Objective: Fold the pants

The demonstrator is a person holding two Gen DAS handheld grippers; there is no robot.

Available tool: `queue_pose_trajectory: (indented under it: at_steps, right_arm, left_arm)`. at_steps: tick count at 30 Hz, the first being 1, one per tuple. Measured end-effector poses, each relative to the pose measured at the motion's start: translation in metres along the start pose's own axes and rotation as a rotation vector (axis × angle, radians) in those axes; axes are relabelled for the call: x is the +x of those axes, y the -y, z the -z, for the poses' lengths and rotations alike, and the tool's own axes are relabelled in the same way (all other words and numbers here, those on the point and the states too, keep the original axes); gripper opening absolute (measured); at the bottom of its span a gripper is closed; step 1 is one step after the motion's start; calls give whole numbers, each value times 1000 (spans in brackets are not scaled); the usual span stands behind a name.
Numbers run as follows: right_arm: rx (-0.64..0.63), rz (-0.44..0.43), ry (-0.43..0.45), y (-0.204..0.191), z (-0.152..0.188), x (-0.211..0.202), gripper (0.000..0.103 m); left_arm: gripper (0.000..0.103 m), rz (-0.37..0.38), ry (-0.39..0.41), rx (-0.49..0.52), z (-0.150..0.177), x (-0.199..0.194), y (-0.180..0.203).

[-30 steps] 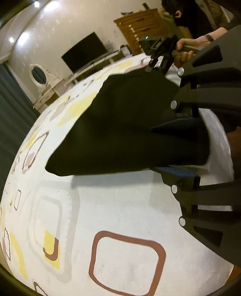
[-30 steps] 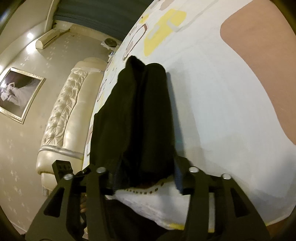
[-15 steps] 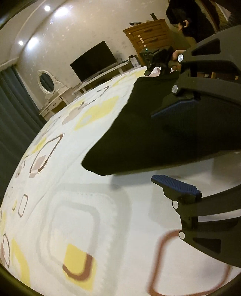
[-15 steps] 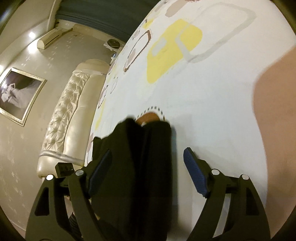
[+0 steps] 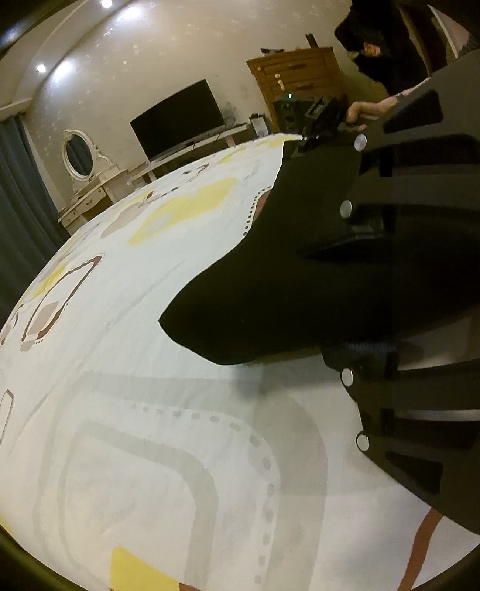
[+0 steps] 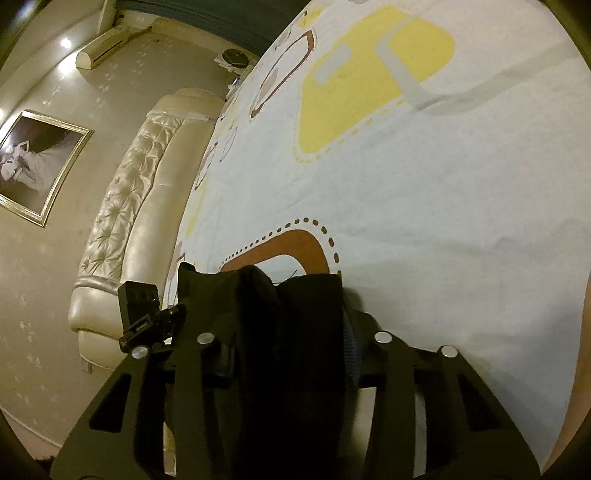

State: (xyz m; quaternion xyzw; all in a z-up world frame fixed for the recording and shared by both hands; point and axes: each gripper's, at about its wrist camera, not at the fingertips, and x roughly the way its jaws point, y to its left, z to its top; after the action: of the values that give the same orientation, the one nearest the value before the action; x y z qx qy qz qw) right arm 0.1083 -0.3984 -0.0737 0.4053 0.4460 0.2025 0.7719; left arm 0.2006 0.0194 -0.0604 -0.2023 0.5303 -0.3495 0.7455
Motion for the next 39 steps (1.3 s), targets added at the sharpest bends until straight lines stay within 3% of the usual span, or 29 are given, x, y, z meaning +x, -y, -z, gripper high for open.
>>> queue_pose_trajectory:
  at_steps: [5, 8, 12, 18, 25, 32, 39]
  right_arm:
    - [-30, 12, 40, -9, 6, -6, 34]
    - [-62, 26, 64, -20, 7, -12, 33]
    - [-113, 40, 75, -34, 2, -17, 32]
    - [-134, 32, 102, -47, -28, -6, 32]
    - [-134, 43, 118, -56, -78, 24, 32]
    - [-83, 61, 111, -43, -116, 56, 31]
    - [-4, 62, 55, -12, -125, 77, 32]
  left_arm:
    - [26, -51, 24, 57, -1, -2, 12]
    - [24, -142, 37, 140, -2, -3, 32]
    - [21, -170, 41, 164, -11, -9, 42]
    - [21, -210, 80, 186, -34, -14, 47]
    - [21, -270, 101, 145, -86, 1, 34]
    - [21, -341, 85, 175, -121, 22, 24]
    - [22, -328, 64, 190, -117, 34, 5]
